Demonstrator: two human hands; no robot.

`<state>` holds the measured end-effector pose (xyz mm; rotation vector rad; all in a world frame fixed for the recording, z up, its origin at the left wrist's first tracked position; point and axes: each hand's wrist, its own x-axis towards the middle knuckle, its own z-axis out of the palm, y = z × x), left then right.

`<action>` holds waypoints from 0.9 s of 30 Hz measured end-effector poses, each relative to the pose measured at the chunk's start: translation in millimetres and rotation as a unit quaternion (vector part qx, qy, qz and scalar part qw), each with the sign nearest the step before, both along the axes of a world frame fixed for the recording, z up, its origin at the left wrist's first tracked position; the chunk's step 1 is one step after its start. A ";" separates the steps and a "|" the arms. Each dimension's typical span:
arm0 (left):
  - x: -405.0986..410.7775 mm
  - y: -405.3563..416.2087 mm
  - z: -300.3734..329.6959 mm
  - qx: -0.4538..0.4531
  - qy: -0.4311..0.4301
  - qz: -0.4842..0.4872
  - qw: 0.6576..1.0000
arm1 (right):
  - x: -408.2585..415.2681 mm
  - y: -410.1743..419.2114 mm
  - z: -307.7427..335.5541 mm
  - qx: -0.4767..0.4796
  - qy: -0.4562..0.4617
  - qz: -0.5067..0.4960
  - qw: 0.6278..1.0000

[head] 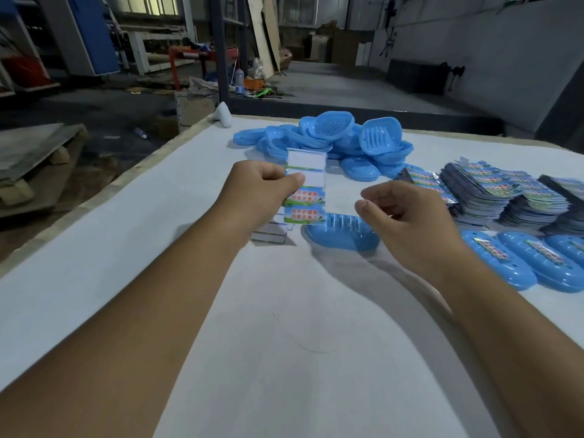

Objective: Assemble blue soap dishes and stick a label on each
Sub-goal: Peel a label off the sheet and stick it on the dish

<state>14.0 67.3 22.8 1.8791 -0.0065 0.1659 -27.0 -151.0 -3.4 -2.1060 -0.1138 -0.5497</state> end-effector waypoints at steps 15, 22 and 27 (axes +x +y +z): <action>-17.0 -19.8 -0.9 -0.008 0.001 -0.081 0.997 | -5.1 2.7 12.8 0.155 0.063 0.035 0.985; -17.4 -21.9 -5.0 0.033 -0.024 -0.088 0.995 | -4.8 4.2 13.1 0.160 0.072 0.027 0.984; -17.2 -24.0 -10.3 0.033 -0.042 -0.114 0.992 | -5.1 5.0 12.4 0.089 0.030 0.008 0.996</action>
